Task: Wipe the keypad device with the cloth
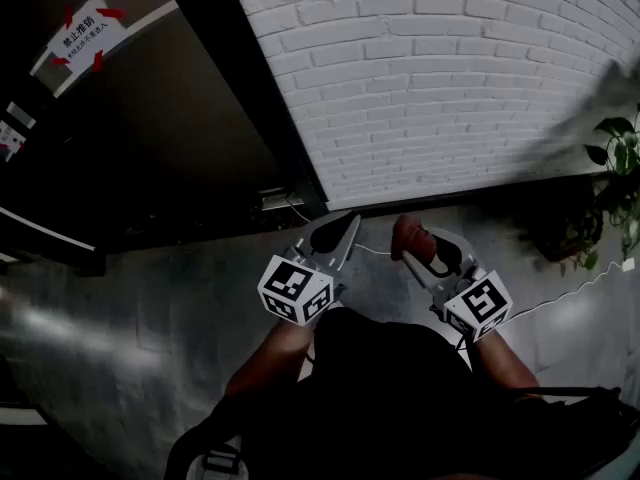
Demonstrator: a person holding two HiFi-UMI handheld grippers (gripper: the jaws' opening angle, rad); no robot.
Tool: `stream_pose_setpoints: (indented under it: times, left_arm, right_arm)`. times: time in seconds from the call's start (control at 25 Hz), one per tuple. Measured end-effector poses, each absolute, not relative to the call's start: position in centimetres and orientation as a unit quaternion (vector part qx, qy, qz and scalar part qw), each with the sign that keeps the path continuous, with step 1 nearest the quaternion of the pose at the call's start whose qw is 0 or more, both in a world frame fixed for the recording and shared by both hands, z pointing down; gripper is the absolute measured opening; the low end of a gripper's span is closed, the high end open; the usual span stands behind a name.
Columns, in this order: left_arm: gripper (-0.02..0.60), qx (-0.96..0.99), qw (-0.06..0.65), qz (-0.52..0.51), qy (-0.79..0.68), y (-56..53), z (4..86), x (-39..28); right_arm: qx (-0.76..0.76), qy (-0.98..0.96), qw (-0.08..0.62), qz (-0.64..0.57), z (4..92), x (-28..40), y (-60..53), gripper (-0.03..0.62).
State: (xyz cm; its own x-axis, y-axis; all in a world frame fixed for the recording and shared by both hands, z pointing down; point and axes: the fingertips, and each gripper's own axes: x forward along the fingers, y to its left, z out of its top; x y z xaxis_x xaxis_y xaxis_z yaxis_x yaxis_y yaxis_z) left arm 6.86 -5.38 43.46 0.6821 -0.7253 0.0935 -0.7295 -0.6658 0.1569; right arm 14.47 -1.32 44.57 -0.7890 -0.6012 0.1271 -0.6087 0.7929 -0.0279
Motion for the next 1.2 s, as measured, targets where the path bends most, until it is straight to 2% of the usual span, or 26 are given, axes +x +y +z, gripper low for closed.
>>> stream_pose_setpoints:
  times: [0.44, 0.64, 0.76, 1.0, 1.2]
  left_arm:
    - [0.015, 0.917, 0.089, 0.013, -0.389, -9.9, 43.5, 3.0]
    - [0.017, 0.928, 0.092, 0.024, -0.361, -11.1, 42.7, 1.5]
    - [0.015, 0.935, 0.088, 0.032, -0.341, -12.0, 42.3, 0.3]
    - [0.016, 0.941, 0.086, 0.029, -0.326, -13.4, 42.2, -2.3]
    - [0.015, 0.950, 0.077, 0.035, -0.300, -13.4, 42.2, -3.4]
  right_arm:
    - [0.336, -0.939, 0.061, 0.029, 44.7, 10.5, -6.4, 0.144]
    - [0.351, -0.932, 0.095, -0.007, 43.0, 7.7, -9.9, 0.144]
    - [0.368, -0.915, 0.142, -0.082, 40.5, 6.1, -13.6, 0.144]
    - [0.413, -0.808, 0.263, -0.327, 33.8, 3.1, -21.3, 0.144]
    - [0.443, -0.711, 0.300, -0.456, 26.5, 0.6, -25.7, 0.144]
